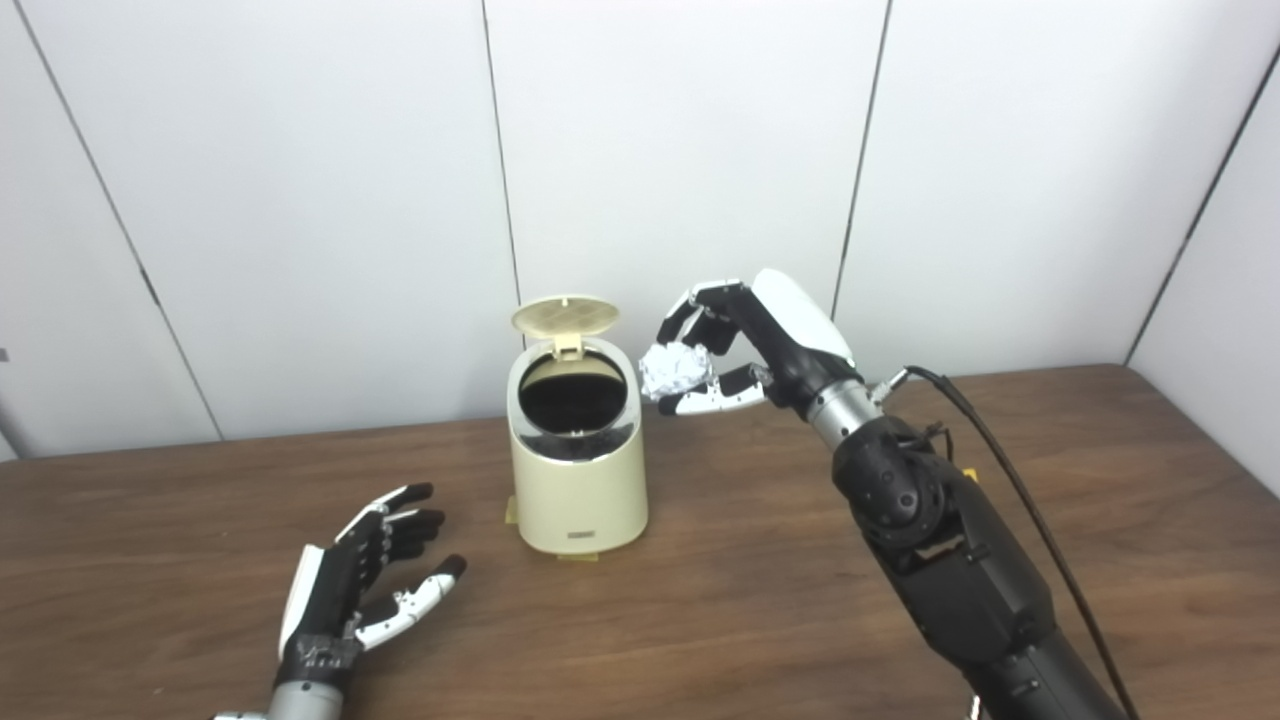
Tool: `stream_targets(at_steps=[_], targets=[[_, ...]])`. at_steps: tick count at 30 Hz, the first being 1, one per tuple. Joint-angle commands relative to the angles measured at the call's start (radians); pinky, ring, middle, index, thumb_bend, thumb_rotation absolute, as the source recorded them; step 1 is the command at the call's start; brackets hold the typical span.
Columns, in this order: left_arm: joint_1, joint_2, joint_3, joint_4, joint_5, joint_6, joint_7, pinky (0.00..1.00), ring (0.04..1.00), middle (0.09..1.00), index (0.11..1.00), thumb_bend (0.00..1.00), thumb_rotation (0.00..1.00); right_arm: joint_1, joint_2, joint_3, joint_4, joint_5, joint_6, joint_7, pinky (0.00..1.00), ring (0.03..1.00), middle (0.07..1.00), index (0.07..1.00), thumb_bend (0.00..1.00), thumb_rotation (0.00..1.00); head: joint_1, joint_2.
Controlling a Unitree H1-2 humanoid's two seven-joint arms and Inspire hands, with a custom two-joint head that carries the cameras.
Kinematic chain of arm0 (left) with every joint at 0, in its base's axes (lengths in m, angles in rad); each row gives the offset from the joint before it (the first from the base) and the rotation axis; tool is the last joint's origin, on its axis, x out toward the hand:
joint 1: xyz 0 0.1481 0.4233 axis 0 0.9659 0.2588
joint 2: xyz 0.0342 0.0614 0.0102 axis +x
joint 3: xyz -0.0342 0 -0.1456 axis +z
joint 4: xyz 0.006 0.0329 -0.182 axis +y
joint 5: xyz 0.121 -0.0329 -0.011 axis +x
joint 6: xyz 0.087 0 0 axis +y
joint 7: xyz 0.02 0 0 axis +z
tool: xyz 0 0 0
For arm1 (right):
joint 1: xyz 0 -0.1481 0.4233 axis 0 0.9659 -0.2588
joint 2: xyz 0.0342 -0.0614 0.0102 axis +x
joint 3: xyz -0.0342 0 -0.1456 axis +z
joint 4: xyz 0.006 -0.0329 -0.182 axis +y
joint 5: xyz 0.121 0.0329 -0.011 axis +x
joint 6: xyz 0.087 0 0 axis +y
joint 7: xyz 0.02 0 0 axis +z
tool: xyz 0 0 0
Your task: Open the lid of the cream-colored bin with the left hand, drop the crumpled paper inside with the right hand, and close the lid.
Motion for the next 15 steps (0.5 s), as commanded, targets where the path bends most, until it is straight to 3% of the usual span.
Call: stream_targets(at_steps=[1,4,15], targets=[[-0.001,-0.016,-0.008,-0.017,0.0,-0.003,0.015,0.75,0.74,0.722,0.837,0.57,0.05,-0.069,0.006,0.003,-0.011,-0.012,-0.021,-0.022,0.55,0.532,0.44,0.526,0.52,0.0,0.008,0.001],[-0.002,-0.023,-0.012,-0.018,0.011,0.004,0.02,0.75,0.739,0.722,0.838,0.57,0.06,-0.09,0.029,0.013,0.009,-0.007,-0.033,-0.025,0.64,0.538,0.44,0.526,0.52,0.0,0.021,-0.001],[-0.001,-0.044,-0.021,-0.03,0.024,0.015,0.033,0.75,0.739,0.722,0.837,0.59,0.1,-0.147,0.084,0.047,0.108,-0.017,-0.066,-0.046,0.62,0.533,0.446,0.524,0.52,0.0,0.061,0.003]])
